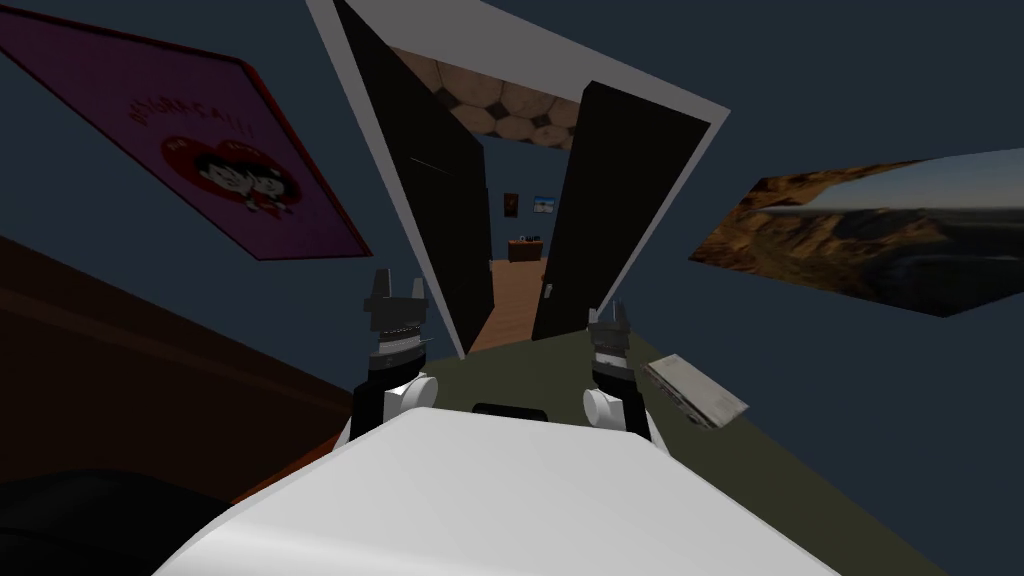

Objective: Push the door open

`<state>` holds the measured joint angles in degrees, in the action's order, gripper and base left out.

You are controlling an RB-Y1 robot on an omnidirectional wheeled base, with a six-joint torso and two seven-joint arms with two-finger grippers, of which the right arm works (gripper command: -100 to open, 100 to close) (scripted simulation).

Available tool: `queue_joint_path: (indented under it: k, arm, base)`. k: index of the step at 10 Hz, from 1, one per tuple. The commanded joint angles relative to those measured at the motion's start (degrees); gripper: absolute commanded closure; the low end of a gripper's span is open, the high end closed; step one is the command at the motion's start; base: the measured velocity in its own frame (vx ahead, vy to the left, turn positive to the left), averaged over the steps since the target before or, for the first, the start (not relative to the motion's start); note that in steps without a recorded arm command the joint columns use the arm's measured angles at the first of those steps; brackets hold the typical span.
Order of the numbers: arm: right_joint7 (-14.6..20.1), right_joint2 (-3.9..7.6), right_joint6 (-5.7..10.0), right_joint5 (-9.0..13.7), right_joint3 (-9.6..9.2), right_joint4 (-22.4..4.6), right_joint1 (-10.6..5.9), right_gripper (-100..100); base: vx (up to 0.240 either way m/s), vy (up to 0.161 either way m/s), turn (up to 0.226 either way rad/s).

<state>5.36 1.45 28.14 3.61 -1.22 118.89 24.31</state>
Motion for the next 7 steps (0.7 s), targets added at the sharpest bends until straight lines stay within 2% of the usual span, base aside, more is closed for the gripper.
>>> queue_joint_path:
  k: [1, 7]
  arm:
    - [-0.14, 0.32, 0.42, -0.17, -0.40, -2.02, -0.32, -100]
    - [-0.51, 1.37, 2.23, -0.59, -1.32, -10.07, -2.34, -100]
  base:
    - [0.129, -0.056, 0.072]
    - [0.099, -0.060, 0.045]
